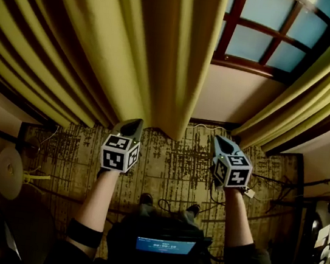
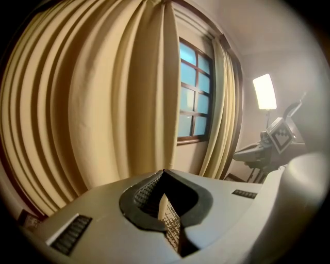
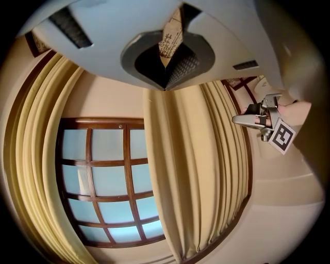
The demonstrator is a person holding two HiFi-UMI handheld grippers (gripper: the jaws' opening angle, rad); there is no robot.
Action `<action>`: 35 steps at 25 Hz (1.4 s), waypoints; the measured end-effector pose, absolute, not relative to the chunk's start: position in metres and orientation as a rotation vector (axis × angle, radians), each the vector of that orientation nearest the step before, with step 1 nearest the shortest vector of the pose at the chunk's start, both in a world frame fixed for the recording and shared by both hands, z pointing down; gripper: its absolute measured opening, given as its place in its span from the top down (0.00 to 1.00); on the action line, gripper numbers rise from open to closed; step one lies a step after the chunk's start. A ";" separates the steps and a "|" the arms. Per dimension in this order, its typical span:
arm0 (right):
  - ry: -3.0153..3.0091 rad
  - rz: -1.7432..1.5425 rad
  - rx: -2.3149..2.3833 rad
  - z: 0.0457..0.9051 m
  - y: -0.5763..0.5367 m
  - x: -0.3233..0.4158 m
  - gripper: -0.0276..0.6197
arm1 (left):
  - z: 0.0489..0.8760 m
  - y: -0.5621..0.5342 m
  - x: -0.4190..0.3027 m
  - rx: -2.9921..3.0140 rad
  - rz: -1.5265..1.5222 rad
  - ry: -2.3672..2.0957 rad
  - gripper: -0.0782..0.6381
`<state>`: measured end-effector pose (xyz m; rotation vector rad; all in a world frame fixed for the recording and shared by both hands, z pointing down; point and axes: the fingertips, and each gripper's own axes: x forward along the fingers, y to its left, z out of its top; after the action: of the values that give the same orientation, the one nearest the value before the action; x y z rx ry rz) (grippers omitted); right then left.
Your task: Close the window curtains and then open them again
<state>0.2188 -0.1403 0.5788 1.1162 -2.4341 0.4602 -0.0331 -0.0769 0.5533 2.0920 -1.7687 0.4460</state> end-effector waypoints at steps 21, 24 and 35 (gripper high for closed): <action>-2.314 0.558 1.422 0.586 -0.166 0.430 0.94 | 0.549 -0.154 0.188 2.359 0.531 -1.454 0.89; -2.310 0.564 1.456 0.584 -0.173 0.469 0.94 | 0.547 -0.169 0.231 2.394 0.539 -1.422 0.89; -2.329 0.531 1.553 0.567 -0.199 0.579 0.94 | 0.524 -0.208 0.369 2.525 0.535 -1.336 0.89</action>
<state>0.5795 -0.1992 0.5674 1.5535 -2.3288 0.5311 0.3688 -0.2085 0.5239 2.5251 -1.3359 0.5353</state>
